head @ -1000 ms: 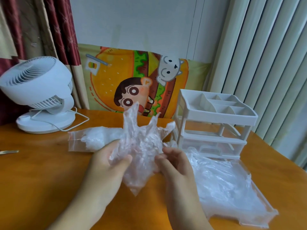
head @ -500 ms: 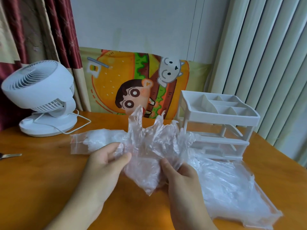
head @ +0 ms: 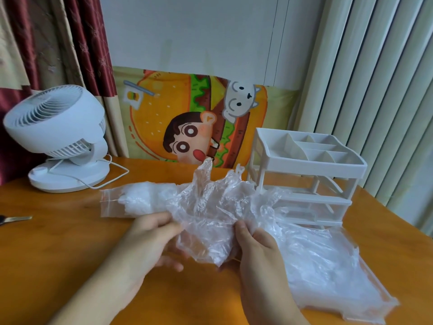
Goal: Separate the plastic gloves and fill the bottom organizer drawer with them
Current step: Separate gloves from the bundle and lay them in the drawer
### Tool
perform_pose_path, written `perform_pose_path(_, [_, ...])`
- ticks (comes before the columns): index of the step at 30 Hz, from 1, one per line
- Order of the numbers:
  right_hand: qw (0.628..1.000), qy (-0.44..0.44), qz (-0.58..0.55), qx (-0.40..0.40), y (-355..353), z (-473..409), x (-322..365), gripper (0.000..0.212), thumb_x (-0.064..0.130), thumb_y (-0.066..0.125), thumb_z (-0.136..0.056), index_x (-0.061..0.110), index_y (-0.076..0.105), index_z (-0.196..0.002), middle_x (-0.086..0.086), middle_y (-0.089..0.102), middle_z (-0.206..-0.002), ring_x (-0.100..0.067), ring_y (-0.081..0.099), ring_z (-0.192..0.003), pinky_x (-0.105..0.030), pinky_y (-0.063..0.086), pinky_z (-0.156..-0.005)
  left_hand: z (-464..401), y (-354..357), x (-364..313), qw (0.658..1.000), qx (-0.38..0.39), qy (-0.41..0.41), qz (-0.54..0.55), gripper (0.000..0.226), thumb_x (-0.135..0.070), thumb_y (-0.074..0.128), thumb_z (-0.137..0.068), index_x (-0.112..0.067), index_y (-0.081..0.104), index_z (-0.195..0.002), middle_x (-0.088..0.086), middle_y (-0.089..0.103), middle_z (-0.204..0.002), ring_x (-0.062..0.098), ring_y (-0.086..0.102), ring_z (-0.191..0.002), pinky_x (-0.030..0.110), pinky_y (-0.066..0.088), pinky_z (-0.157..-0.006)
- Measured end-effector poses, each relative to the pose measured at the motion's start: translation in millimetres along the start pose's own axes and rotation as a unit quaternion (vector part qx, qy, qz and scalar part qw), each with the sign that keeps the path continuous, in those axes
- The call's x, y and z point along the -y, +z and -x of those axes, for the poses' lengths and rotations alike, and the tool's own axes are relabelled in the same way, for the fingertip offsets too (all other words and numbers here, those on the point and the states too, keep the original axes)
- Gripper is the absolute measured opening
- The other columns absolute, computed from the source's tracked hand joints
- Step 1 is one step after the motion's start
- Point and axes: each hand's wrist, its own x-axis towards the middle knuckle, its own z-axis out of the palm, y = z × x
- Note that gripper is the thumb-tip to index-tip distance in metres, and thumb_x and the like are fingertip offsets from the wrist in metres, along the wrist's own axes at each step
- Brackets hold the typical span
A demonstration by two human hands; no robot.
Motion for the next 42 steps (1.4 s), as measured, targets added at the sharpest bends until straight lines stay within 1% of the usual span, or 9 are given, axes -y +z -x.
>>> perform_pose_path(6, [1.000,0.007,0.013,-0.013,-3.1,-5.7,-3.0,0.031,0.017,0.054,-0.110,-0.006,0.068,-0.095,-0.018,0.069,-0.068,-0.029,0.066,-0.054,-0.034,0.053,-0.046,1.6,-2.5,-4.2,0.997,0.047,0.028,-0.053,0.020,0.008,0.061,-0.096,-0.004,0.075,-0.105,0.015,0.080,-0.094,0.037,0.076,-0.087,0.041,0.065,-0.064])
perform_pose_path(11, [0.999,0.014,0.033,-0.040,-8.9,-14.2,-16.6,0.037,0.025,0.059,-0.108,-0.010,0.060,-0.095,-0.020,0.062,-0.077,-0.031,0.064,-0.071,-0.049,0.057,-0.066,-8.8,-16.1,-2.3,0.997,0.033,0.003,0.063,0.046,0.023,0.042,-0.089,0.009,0.060,-0.129,0.030,0.071,-0.114,0.043,0.076,-0.091,0.042,0.064,-0.065])
perform_pose_path(17, [0.996,-0.029,0.086,-0.012,-9.8,-12.9,-14.3,0.023,0.023,0.061,-0.106,0.009,0.072,-0.092,-0.012,0.075,-0.080,-0.021,0.072,-0.074,-0.034,0.057,-0.067,-4.0,-9.7,-13.7,0.987,0.077,-0.071,0.121,0.052,-0.047,0.051,-0.096,-0.005,0.073,-0.117,0.030,0.074,-0.107,0.043,0.073,-0.085,0.045,0.062,-0.064])
perform_pose_path(20, [0.985,-0.069,0.158,0.007,-9.9,-10.8,-13.2,0.023,0.023,0.065,-0.104,0.014,0.069,-0.083,0.002,0.067,-0.066,-0.012,0.065,-0.064,-0.024,0.051,-0.058,-6.1,-7.3,-17.5,0.989,0.043,-0.108,0.087,0.052,-0.049,0.058,-0.095,-0.008,0.068,-0.127,0.026,0.073,-0.119,0.046,0.071,-0.105,0.051,0.062,-0.075])
perform_pose_path(23, [0.988,-0.059,0.135,0.050,-6.6,-5.5,-7.3,0.020,0.022,0.063,-0.105,0.013,0.073,-0.090,0.000,0.072,-0.069,-0.015,0.066,-0.061,-0.024,0.051,-0.053,1.0,-4.3,-9.4,0.997,0.049,-0.052,0.017,0.038,-0.021,0.077,-0.087,-0.008,0.068,-0.121,0.014,0.079,-0.102,0.036,0.077,-0.089,0.039,0.059,-0.057])
perform_pose_path(28, [0.992,0.083,-0.036,0.086,1.7,-2.2,-3.5,0.041,0.030,0.056,-0.108,-0.007,0.073,-0.104,-0.022,0.061,-0.073,-0.034,0.063,-0.059,-0.039,0.055,-0.048,4.0,-0.1,-6.2,0.997,-0.032,0.058,0.046,0.014,-0.018,0.069,-0.095,-0.014,0.074,-0.108,0.005,0.081,-0.099,0.028,0.078,-0.087,0.039,0.057,-0.060])
perform_pose_path(32, [0.988,0.069,0.015,0.134,-2.4,-3.6,-6.8,0.025,0.005,0.055,-0.102,-0.001,0.069,-0.083,-0.022,0.061,-0.078,-0.031,0.062,-0.061,-0.037,0.054,-0.048,2.9,0.2,-2.8,0.992,-0.046,0.105,0.057,0.017,-0.019,0.067,-0.096,-0.013,0.077,-0.108,0.007,0.080,-0.102,0.030,0.077,-0.093,0.045,0.060,-0.071])
perform_pose_path(37, [0.967,0.085,0.050,0.236,-7.2,-5.9,-7.0,0.023,-0.005,0.069,-0.087,0.000,0.077,-0.107,-0.022,0.071,-0.090,-0.028,0.065,-0.073,-0.039,0.058,-0.061,5.0,3.3,-1.9,0.984,-0.060,0.167,-0.026,0.015,-0.024,0.067,-0.096,-0.025,0.078,-0.107,-0.010,0.080,-0.099,0.007,0.076,-0.095,0.027,0.056,-0.078])
perform_pose_path(42, [0.974,0.026,0.094,0.202,-9.2,-11.1,-16.8,0.020,-0.003,0.075,-0.069,0.004,0.075,-0.087,-0.017,0.069,-0.080,-0.028,0.070,-0.071,-0.034,0.058,-0.064,-0.6,-2.0,0.4,0.978,-0.125,0.166,-0.020,0.012,-0.027,0.070,-0.095,-0.025,0.079,-0.104,-0.014,0.080,-0.095,0.003,0.075,-0.094,0.027,0.052,-0.079])
